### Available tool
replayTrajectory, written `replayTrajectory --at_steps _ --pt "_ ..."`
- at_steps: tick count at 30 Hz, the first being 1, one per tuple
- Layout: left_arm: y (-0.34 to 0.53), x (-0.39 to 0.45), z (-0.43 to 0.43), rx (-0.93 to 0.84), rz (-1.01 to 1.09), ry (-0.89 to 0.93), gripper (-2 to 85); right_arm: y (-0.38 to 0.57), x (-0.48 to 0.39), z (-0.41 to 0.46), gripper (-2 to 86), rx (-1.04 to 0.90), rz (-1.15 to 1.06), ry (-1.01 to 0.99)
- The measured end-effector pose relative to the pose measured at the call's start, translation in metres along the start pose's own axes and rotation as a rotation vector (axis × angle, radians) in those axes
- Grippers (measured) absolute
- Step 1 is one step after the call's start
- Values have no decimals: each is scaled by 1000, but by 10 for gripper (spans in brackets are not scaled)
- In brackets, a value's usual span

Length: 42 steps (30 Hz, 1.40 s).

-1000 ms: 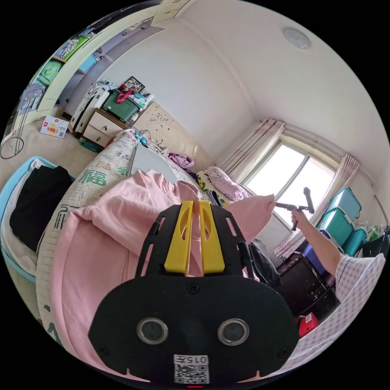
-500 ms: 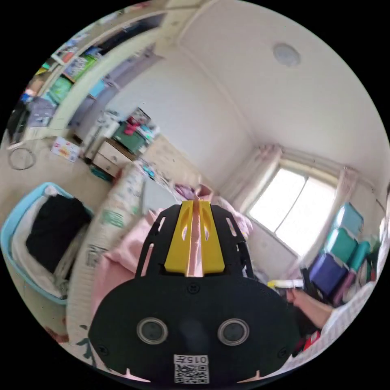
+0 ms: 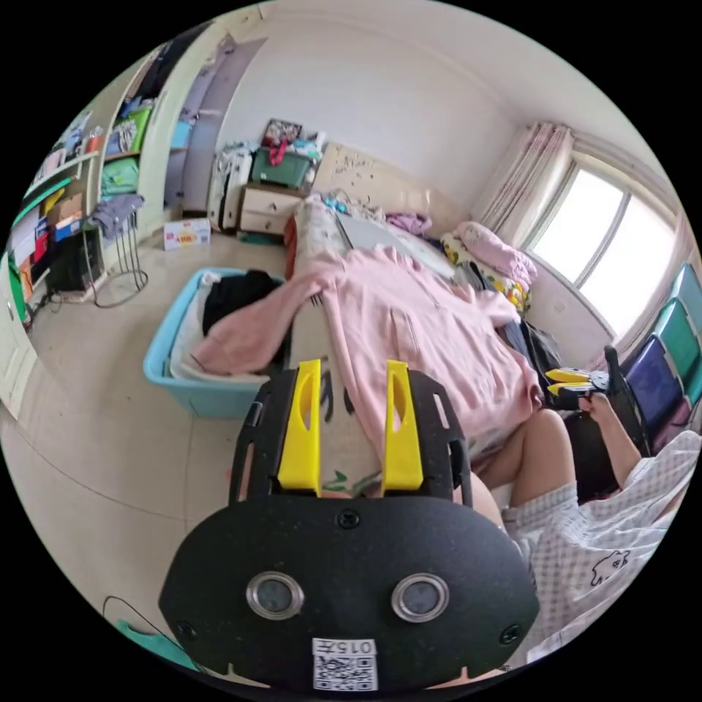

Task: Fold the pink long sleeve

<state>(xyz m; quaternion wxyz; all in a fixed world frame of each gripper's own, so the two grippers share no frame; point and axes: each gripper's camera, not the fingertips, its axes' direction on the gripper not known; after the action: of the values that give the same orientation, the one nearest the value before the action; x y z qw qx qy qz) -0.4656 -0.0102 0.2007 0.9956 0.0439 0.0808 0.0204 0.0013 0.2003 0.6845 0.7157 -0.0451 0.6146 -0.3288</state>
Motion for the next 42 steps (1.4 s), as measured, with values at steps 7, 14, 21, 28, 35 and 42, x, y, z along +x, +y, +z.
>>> replayTrajectory --at_steps 7,14,21,28,35,42 --pt "4 30 60 -244 -13 110 122 24 6 31 11 -16 79 237" --pt "-19 63 57 -286 50 27 28 97 46 22 -8 -54 208 199" --pt "-26 87 44 -290 96 -79 14 102 53 56 -9 -134 161 188" --pt "-28 103 70 -370 103 -166 26 92 68 99 0 -205 115 183" --pt "-35 113 68 -394 106 -174 64 105 98 97 54 -147 199 33" --pt "-39 122 57 -393 140 -140 33 148 150 55 116 67 372 -130"
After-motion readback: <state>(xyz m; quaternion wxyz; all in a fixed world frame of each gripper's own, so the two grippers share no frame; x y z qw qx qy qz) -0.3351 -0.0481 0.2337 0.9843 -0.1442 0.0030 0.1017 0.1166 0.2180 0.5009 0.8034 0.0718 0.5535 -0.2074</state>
